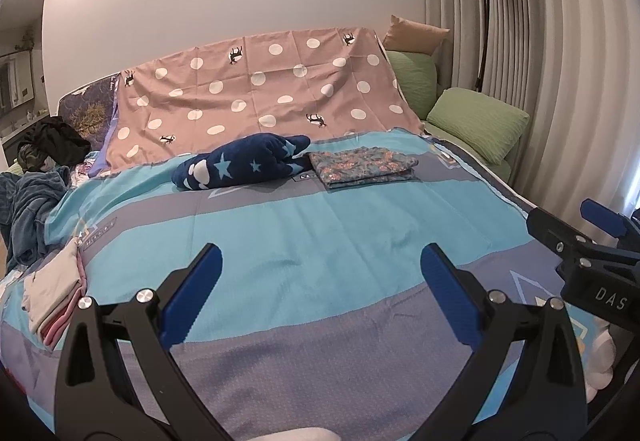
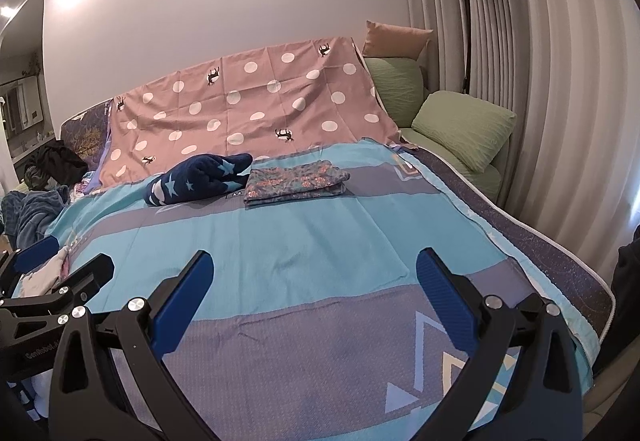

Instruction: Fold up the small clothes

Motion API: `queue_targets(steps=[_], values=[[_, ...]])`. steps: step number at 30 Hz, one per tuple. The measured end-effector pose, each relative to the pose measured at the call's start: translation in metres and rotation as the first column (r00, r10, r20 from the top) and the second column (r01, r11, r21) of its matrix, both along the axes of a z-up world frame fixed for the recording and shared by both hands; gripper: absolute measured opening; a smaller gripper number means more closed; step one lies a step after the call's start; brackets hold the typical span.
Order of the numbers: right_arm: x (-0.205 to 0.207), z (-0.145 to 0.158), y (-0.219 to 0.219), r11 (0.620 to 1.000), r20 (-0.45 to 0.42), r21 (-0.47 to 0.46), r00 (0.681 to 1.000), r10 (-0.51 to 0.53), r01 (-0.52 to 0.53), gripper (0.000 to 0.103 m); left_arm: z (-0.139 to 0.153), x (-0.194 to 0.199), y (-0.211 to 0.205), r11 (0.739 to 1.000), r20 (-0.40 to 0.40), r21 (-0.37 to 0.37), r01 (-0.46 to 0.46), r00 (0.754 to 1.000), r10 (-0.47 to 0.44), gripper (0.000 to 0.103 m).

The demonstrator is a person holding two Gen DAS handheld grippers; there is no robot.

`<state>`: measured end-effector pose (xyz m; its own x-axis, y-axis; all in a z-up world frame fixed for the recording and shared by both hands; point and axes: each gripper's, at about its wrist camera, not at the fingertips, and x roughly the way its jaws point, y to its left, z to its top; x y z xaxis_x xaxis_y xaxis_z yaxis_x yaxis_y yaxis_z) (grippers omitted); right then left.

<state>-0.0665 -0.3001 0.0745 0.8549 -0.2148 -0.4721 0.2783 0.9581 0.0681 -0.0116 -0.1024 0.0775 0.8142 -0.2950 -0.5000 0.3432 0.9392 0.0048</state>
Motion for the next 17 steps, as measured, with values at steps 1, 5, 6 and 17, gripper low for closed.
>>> queue_targets(steps=[1,5,6,17], values=[[0.0001,-0.0004,0.0001,1.0,-0.002,0.001,1.0,0.0,0.0,0.101,-0.0007,0.0,-0.0002,1.0,-0.002,0.001,0.0,1.0,0.0,0.101],[0.0006,-0.0017,0.0014,1.0,-0.005,0.0,1.0,0.004,-0.004,0.101,-0.0024,0.0008,-0.0008,1.0,-0.007,0.005,0.003,1.0,-0.003,0.101],[0.0004,-0.0021,0.0018,1.0,-0.006,-0.001,1.0,0.005,-0.005,0.101,-0.0027,0.0008,-0.0006,1.0,-0.007,0.005,0.003,1.0,-0.003,0.101],[0.0,-0.0054,0.0041,1.0,-0.017,-0.003,1.0,0.008,-0.008,0.101,-0.0064,0.0035,0.0004,1.0,-0.014,0.005,0.004,1.0,-0.004,0.101]])
